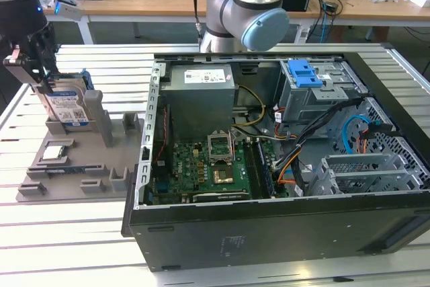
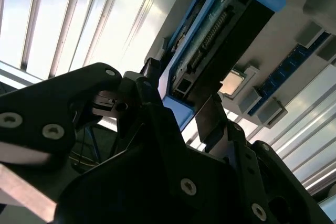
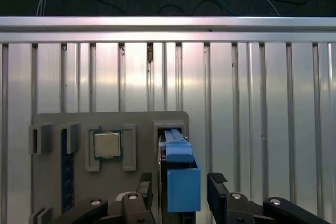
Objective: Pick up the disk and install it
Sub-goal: 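Pick up the disk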
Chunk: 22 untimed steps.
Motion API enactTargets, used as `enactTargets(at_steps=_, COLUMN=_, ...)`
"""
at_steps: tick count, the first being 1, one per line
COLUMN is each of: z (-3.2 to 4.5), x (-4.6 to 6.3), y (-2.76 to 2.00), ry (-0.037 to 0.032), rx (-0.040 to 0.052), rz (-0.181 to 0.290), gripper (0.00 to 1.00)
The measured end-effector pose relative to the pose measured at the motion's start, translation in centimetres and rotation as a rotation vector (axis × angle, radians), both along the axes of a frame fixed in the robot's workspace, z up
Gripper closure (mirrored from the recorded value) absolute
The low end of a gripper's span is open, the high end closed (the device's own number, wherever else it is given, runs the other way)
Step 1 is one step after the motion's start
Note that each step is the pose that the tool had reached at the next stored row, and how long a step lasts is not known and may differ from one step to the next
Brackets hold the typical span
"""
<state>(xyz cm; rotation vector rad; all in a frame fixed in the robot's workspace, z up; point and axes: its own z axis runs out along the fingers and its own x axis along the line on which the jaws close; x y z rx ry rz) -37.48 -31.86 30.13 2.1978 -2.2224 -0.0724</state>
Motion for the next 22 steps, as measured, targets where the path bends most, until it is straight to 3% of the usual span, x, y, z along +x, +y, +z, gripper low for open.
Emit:
enactTargets(at_steps=9, z=-1.15, x=0.0, y=-0.33, ry=0.0001, rx=0.0000, rz=0.003, gripper=0.46)
enactTargets(at_steps=12, z=-1.26, x=0.0, y=-0.31, ry=0.0001, rx=0.0000, rz=0.004, gripper=0.46)
enactTargets(at_steps=15, z=-1.31, x=0.0, y=0.08, ry=0.0000, rx=0.0000, rz=0.004, gripper=0.46)
enactTargets(at_steps=22, z=-1.31, x=0.0, y=0.09, ry=0.0001, rx=-0.0003, rz=0.004, gripper=0.47)
